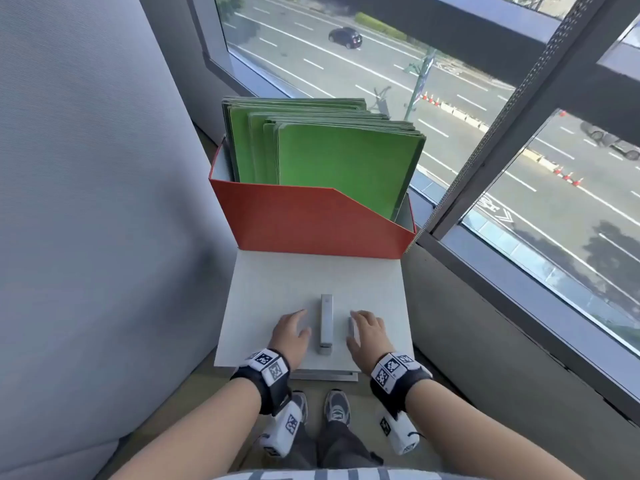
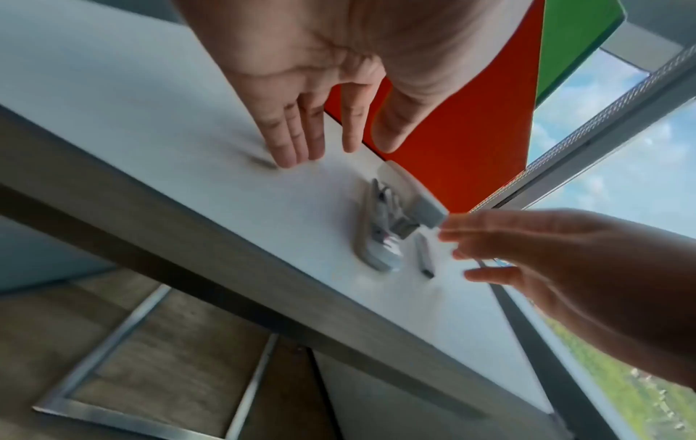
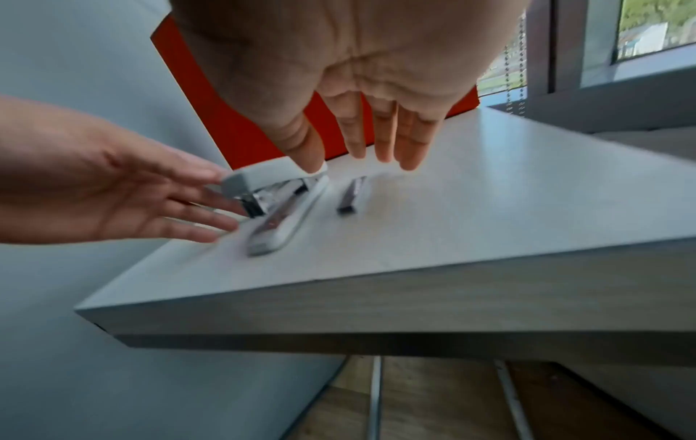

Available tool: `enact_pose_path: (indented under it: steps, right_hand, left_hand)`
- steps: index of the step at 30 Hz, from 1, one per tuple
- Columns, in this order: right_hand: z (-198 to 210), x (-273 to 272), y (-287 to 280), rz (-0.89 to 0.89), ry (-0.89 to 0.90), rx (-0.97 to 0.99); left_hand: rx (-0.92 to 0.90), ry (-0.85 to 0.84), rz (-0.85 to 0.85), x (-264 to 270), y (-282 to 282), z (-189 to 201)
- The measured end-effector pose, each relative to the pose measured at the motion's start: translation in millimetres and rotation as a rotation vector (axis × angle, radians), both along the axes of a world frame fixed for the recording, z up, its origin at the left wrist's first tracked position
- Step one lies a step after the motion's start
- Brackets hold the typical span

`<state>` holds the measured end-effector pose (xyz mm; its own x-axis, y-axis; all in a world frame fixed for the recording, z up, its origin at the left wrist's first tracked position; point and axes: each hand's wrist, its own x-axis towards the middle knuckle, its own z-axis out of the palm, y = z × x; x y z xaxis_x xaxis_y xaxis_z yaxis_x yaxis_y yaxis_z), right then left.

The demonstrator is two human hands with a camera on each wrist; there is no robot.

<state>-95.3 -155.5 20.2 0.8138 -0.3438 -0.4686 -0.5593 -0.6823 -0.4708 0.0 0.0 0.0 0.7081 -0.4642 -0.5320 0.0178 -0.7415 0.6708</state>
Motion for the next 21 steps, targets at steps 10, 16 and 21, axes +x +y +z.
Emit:
enact_pose_path:
  steps: [10, 16, 21]
  right_hand:
    - [3.9, 44.0, 33.6, -0.145, 0.058, 0.18]
    - [8.2, 52.2, 36.1, -0.174, 0.084, 0.131]
    - [20.2, 49.9, 23.0, -0.186, 0.036, 0.169]
  left_hand:
    - [-0.26, 0.337, 0.393, -10.7, -27.0, -6.7]
    - [-0.345, 0.438, 0.508, -7.6, -27.8, -5.2]
    - [-0.437, 0.589, 0.647, -1.2, -35.2, 5.8]
